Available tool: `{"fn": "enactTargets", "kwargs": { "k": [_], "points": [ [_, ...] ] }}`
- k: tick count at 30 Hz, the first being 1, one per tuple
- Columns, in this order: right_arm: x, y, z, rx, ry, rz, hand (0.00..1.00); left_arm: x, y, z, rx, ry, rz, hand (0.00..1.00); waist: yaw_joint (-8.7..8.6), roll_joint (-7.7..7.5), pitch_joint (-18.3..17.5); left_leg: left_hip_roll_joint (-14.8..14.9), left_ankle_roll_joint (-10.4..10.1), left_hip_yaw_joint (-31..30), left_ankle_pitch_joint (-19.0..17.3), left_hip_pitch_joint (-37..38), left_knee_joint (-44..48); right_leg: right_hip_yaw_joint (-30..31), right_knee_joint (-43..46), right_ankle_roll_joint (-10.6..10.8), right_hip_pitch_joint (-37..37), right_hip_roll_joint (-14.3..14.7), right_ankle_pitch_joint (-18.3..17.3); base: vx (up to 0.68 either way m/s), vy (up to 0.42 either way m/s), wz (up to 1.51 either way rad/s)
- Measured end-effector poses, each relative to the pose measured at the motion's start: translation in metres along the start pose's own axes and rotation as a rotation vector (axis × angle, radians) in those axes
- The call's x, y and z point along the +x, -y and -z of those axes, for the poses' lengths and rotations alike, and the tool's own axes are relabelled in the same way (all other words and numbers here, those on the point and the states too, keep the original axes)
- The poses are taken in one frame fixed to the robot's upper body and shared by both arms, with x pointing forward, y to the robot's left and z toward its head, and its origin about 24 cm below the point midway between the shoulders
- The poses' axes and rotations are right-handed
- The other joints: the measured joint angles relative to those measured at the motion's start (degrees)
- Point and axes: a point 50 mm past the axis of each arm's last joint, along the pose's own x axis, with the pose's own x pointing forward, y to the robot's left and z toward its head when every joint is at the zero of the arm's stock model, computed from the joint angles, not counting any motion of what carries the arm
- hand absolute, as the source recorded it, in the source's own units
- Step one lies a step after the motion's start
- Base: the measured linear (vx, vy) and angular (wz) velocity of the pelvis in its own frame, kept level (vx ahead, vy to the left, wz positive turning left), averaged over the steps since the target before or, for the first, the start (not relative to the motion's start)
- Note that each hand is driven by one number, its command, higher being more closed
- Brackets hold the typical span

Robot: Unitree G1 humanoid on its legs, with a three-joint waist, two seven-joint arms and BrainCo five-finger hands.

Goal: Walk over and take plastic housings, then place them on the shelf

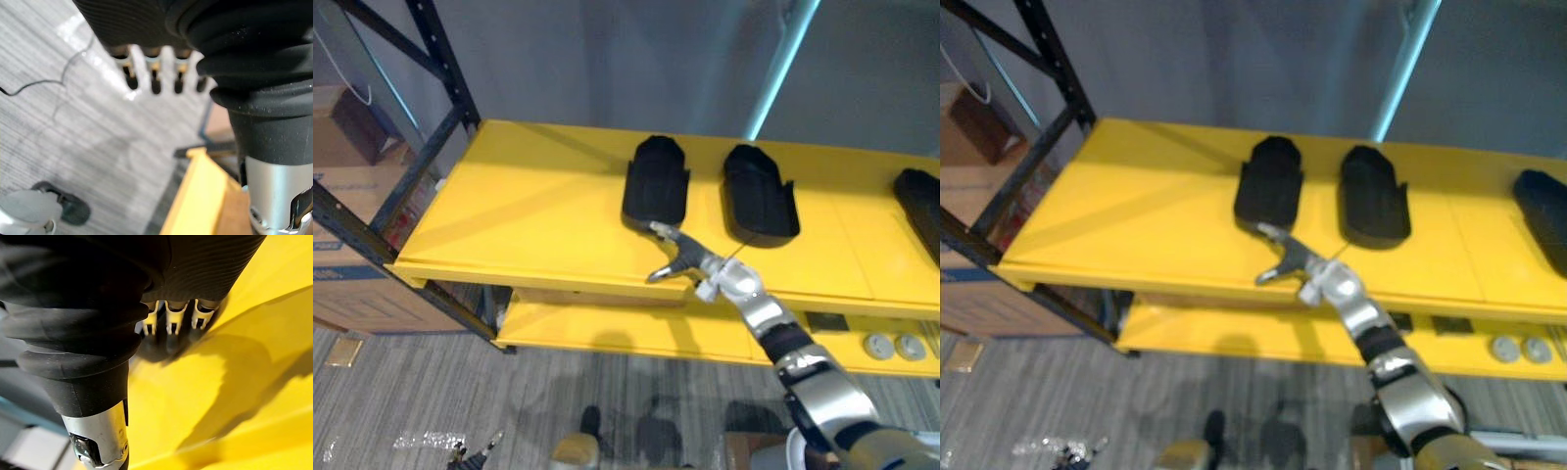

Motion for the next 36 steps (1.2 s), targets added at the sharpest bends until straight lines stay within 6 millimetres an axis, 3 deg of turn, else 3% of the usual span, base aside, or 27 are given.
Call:
{"fn": "enactTargets", "kwargs": {
  "k": [3, 5, 8, 11, 13, 15, 18, 20, 23, 28, 31, 36],
  "points": [
    [0.002, 0.004, -0.044, -0.041, 0.203, -0.026, 0.0, 0.0, 0.0, -0.001, -0.004, 0.012, 0.002, 0.0, -0.26, -0.27, -0.1, 0.5, 0.0, 0.6, 0.0, -0.5, 0.0, 0.8, 0.2, 0.0, -1.1, 0.3, 0.1, 0.01, -0.002, -0.11],
    [-0.011, 0.01, -0.082, -0.047, 0.39, 0.021, 0.0, -0.001, -0.003, -0.001, -0.02, 0.021, -0.009, 0.0, -0.35, -1.14, -0.6, 1.1, -0.2, 1.4, -0.1, -0.4, 0.0, 1.8, 0.5, 0.0, -1.7, 0.7, 0.1, 0.02, -0.014, -0.15],
    [-0.036, 0.03, -0.102, -0.005, 0.499, 0.183, 0.0, -0.003, -0.007, 0.002, -0.043, 0.025, -0.027, 0.0, -1.49, -2.06, -1.3, 1.4, -0.3, 1.7, -0.2, -0.4, 0.0, 2.3, 1.0, -0.3, -2.1, 0.9, 0.1, 0.0, -0.013, -0.11],
    [-0.09, 0.057, -0.084, 0.079, 0.472, 0.554, 0.0, -0.008, -0.009, 0.012, -0.082, 0.012, -0.042, 0.0, -2.5, -3.1, -2.9, 2.0, -0.6, 4.1, -0.4, -0.4, 0.0, 5.1, 1.8, -0.7, -3.9, 1.2, 0.4, -0.02, 0.003, -0.36],
    [-0.12, 0.059, -0.064, 0.125, 0.398, 0.722, 0.0, -0.011, -0.009, 0.018, -0.094, 0.0, -0.05, 0.0, -4.33, -3.36, -3.5, 2.4, -0.6, 5.2, -0.4, -0.3, 0.0, 6.2, 1.9, -1.0, -4.7, 1.6, 0.6, -0.06, -0.015, -0.35],
    [-0.16, 0.046, -0.037, 0.22, 0.298, 0.903, 0.0, -0.016, -0.004, 0.028, -0.137, -0.026, -0.066, 0.0, -6.91, -2.64, -4.7, 2.8, -0.7, 6.7, -0.5, -0.3, 0.0, 7.4, 2.1, -1.2, -5.7, 1.9, 0.5, -0.07, -0.015, -0.35],
    [-0.187, 0.032, -0.016, 0.351, 0.231, 1.014, 0.0, -0.022, 0.009, 0.037, -0.152, -0.058, -0.047, 0.0, -9.02, -0.83, -6.2, 3.5, -1.0, 8.4, -0.7, 0.0, 0.0, 9.8, 2.2, -1.8, -6.9, 2.3, 0.4, -0.05, -0.012, -0.43],
    [-0.204, 0.016, 0.006, 0.605, 0.258, 1.124, 0.0, -0.023, 0.018, 0.038, -0.15, -0.061, -0.026, 0.0, -10.03, 0.17, -6.7, 4.3, -1.4, 9.8, -0.7, 0.9, 0.0, 11.1, 1.9, -2.0, -6.9, 2.8, 0.6, -0.05, -0.021, -0.33],
    [-0.22, -0.028, 0.033, 0.803, 0.135, 1.239, 0.0, -0.026, 0.027, 0.041, -0.136, -0.077, 0.002, 0.0, -10.51, 0.53, -7.8, 5.2, -1.9, 10.8, -0.6, 1.7, 0.0, 11.7, 1.8, -2.2, -6.9, 3.7, 0.2, -0.05, -0.037, -0.18],
    [-0.214, -0.096, 0.065, 1.054, -0.092, 1.255, 0.0, -0.029, 0.037, 0.046, -0.1, -0.103, 0.03, 0.0, -10.97, 0.63, -8.7, 5.7, -1.9, 12.0, -1.1, 2.0, 0.0, 12.3, 1.9, -2.2, -6.7, 3.8, 0.2, -0.02, -0.009, -0.09],
    [-0.207, -0.116, 0.073, 1.121, -0.167, 1.237, 0.0, -0.028, 0.042, 0.044, -0.041, -0.1, 0.06, 0.0, -10.59, 0.86, -8.7, 5.5, -1.5, 14.1, -1.6, 2.7, 0.0, 12.8, 1.9, -2.2, -6.7, 3.1, 0.2, 0.03, 0.047, -0.2],
    [-0.211, -0.122, 0.072, 1.095, -0.209, 1.264, 0.0, -0.025, 0.045, 0.041, 0.061, -0.102, 0.103, 0.0, -10.22, 1.02, -9.2, 5.0, -1.4, 16.9, -2.8, 3.8, 0.0, 14.6, 1.8, -2.2, -6.8, 2.7, 0.3, 0.06, 0.044, -0.22]
  ]
}}
